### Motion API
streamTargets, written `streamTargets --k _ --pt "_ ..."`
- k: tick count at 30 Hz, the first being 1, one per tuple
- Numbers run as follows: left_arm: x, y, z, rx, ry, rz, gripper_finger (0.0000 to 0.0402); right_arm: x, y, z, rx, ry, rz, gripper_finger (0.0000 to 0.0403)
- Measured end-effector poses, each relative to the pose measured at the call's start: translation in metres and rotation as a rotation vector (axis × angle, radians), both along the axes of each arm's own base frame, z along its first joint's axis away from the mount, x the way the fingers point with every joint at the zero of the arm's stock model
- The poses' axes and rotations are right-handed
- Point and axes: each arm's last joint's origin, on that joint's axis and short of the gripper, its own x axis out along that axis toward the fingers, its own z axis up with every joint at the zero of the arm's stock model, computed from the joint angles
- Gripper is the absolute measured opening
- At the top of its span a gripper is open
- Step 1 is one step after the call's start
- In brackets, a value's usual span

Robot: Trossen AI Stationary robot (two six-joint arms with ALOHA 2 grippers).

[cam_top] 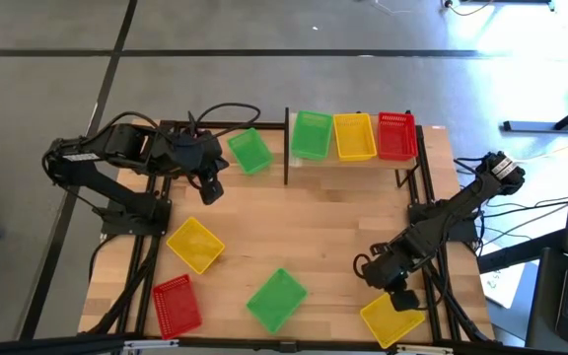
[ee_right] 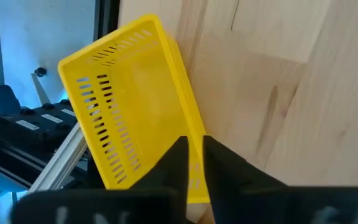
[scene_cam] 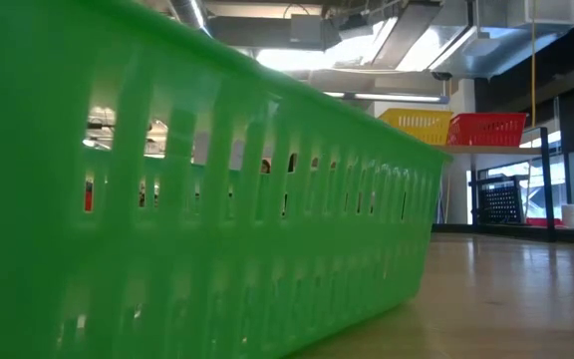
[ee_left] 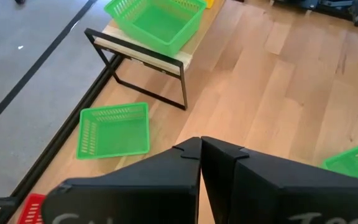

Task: Stack baskets on shelf by color
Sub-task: Stack the right yellow bin on the yellow bin on the shelf

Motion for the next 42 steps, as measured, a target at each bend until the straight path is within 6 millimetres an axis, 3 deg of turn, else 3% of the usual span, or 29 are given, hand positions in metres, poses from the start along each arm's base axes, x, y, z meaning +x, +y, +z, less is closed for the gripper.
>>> streamTargets --k 4,7,15,19,29,42 --pt "0.000 0.000 0.000 0.000 0.000 0.000 0.0001 0.000 0.000 0.000 -0.005 -0.002 -0.007 0.0007" --pt "0.000 0.000 0.000 0.000 0.000 0.000 0.0000 0.000 0.000 0.000 -0.004 0.006 -0.026 0.0004" --pt "0.000 0.000 0.000 0.000 0.000 -0.001 0.0001 0.002 0.001 0.000 0.000 -0.027 0.001 0.0065" --pt "0.000 0.000 0.000 0.001 0.000 -0.001 0.0001 0.006 0.005 -0.002 0.010 -0.058 0.003 0.0077" --pt "0.000 0.000 0.000 0.023 0.013 -0.021 0.0001 0.013 0.028 -0.027 -0.002 -0.060 0.094 0.0077" --pt "0.000 0.000 0.000 0.025 0.014 -0.023 0.0001 0.018 0.034 -0.054 -0.071 0.014 0.100 0.0077"
